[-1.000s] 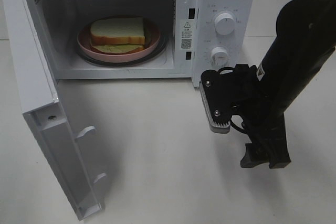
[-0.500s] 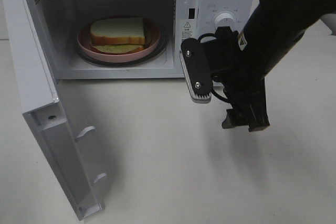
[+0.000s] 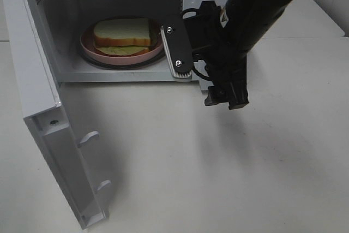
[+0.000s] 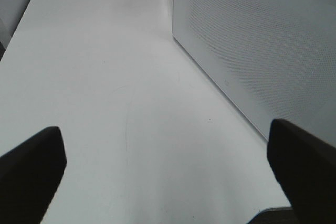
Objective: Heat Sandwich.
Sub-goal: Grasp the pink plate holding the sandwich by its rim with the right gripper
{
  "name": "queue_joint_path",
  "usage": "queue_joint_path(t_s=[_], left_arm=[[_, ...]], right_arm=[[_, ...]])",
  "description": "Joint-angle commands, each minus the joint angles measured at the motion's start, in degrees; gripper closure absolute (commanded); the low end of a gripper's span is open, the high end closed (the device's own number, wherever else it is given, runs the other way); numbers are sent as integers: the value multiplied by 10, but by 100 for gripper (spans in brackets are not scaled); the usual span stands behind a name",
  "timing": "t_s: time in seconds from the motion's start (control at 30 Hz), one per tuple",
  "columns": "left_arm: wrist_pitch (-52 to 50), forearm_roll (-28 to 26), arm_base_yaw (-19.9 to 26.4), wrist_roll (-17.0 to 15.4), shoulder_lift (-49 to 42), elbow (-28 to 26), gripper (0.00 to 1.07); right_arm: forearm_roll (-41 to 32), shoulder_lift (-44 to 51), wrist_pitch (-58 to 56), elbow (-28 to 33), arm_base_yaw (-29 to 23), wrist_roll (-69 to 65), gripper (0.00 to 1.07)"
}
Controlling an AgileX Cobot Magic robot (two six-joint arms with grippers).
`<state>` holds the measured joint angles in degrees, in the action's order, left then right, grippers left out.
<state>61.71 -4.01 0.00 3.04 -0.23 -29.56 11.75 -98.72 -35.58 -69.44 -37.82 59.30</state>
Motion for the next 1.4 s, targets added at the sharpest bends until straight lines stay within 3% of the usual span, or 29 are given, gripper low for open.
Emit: queue_joint_path(t_s=[0.03,1.4], left_arm=[[-6,-1,1,-2,-5,1,6],[-6,-1,1,-2,-5,1,6]], right_arm=[[2,-30,22,-35,-7,-4,20],[1,-311,41,-340,-11,-26,24]])
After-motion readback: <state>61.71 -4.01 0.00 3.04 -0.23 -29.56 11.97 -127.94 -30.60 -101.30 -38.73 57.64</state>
